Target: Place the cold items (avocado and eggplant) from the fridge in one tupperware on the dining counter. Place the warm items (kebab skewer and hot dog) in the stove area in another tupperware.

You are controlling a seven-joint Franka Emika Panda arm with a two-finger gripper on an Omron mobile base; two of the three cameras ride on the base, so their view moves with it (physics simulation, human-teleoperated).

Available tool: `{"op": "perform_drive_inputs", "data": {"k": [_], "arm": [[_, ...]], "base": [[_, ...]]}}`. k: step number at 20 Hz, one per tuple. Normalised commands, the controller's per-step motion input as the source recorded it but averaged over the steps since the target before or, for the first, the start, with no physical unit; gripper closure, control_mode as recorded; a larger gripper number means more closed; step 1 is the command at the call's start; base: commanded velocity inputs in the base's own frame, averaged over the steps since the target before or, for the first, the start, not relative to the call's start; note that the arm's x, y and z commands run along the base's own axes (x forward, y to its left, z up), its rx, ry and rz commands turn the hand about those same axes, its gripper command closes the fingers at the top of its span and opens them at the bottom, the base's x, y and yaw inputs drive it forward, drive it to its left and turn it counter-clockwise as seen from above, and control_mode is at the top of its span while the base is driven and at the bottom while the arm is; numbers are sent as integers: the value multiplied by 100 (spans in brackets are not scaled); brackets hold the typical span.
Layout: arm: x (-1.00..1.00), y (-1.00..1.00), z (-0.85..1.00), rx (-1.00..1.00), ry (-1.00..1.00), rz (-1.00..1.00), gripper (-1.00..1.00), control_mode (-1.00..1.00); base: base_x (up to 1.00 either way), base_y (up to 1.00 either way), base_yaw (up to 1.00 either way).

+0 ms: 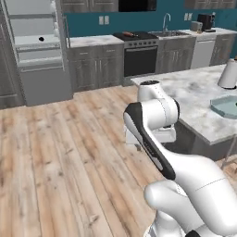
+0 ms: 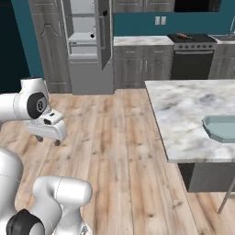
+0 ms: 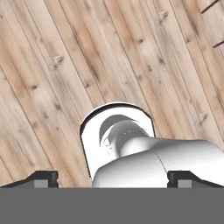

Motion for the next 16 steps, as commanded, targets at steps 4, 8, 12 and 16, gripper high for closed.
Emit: {"op": "perform_drive_inputs", "data": {"k": [4, 8, 12, 16], "arm": [[0, 0, 0, 0, 0, 0, -100, 100], [0, 0, 0, 0, 0, 0, -100, 100], [0, 0, 0, 0, 0, 0, -100, 100], [0, 0, 0, 0, 0, 0, -100, 100]], "base": [[68, 100, 0], [70, 100, -21], [63, 100, -27], [49, 100, -30]]}}
